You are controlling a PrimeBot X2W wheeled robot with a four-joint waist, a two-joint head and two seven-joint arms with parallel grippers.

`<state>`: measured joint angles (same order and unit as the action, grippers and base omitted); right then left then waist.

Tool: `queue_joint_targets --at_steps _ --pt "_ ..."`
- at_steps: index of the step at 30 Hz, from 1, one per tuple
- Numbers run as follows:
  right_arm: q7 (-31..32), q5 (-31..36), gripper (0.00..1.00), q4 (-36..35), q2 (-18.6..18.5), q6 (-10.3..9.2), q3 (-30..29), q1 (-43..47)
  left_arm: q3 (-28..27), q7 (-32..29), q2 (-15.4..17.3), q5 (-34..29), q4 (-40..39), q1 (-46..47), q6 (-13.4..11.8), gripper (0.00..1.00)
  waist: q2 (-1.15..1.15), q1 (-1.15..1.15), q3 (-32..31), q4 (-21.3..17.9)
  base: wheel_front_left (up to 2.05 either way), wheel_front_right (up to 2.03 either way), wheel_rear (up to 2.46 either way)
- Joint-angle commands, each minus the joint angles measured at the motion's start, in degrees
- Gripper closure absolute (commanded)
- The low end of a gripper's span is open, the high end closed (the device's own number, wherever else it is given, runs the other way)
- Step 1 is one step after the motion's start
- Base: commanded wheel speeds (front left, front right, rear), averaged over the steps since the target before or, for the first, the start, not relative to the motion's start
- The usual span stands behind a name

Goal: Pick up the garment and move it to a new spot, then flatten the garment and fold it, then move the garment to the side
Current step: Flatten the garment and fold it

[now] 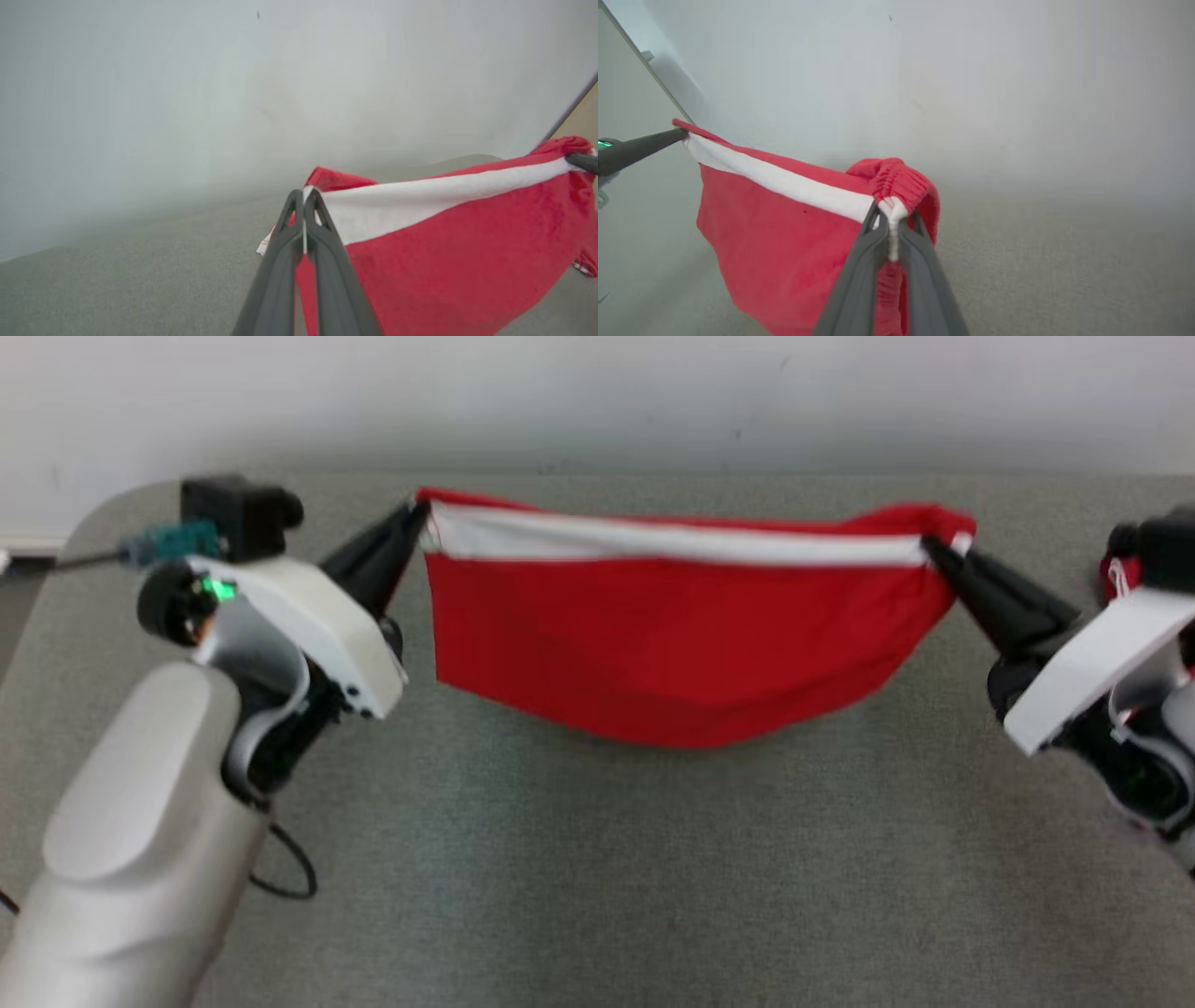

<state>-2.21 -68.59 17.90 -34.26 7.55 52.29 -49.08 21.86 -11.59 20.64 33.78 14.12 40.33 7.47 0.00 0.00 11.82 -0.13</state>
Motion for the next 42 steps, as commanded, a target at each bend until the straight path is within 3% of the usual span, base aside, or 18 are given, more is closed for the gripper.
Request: queue_joint_targets --at_steps 1,5,8,19,25,33,42 --pt "1.34 -2.29 1.00 0.83 0.01 -0.15 -1.06 -4.28 1.15 0.09 0.98 1.43 2.76 5.28 -0.08 1.00 0.00 0.00 4.79 -0.77 0.00 0.00 0.00" --pt "3.91 -5.09 1.00 3.31 1.24 -0.15 -3.17 -14.35 4.44 -0.31 3.38 1.00 10.16 18.65 -0.06 1.00 0.00 0.00 10.09 -1.34 0.00 0.00 0.00" --pt "3.61 -3.60 1.00 6.67 2.18 -0.15 -3.93 -22.12 6.87 0.35 3.50 0.63 15.84 27.87 -0.07 1.00 0.00 0.00 13.47 -1.80 0.00 0.00 0.00" --pt "-3.55 -0.66 1.00 19.58 9.54 -0.15 -5.20 -39.84 6.94 7.47 1.56 4.20 31.09 49.89 -0.07 1.00 0.00 0.00 15.95 -2.93 0.00 0.00 0.00" --pt "-8.38 0.12 1.00 21.98 10.57 -0.15 -5.88 -47.60 7.35 11.60 -1.10 5.31 35.25 58.93 -0.05 1.00 0.00 0.00 16.95 -2.61 0.00 0.00 0.00" --pt "-11.01 -1.95 1.00 21.16 10.93 -0.15 -4.61 -47.63 11.97 12.21 -2.24 8.65 38.16 61.16 -0.05 1.00 0.00 0.00 17.13 -3.16 0.00 0.00 0.00" --pt "-8.81 -5.42 1.00 13.28 5.35 -0.15 3.47 -37.80 21.10 7.61 3.73 18.60 31.91 50.45 -0.05 1.00 0.00 0.00 15.81 -3.21 0.00 0.00 0.00"
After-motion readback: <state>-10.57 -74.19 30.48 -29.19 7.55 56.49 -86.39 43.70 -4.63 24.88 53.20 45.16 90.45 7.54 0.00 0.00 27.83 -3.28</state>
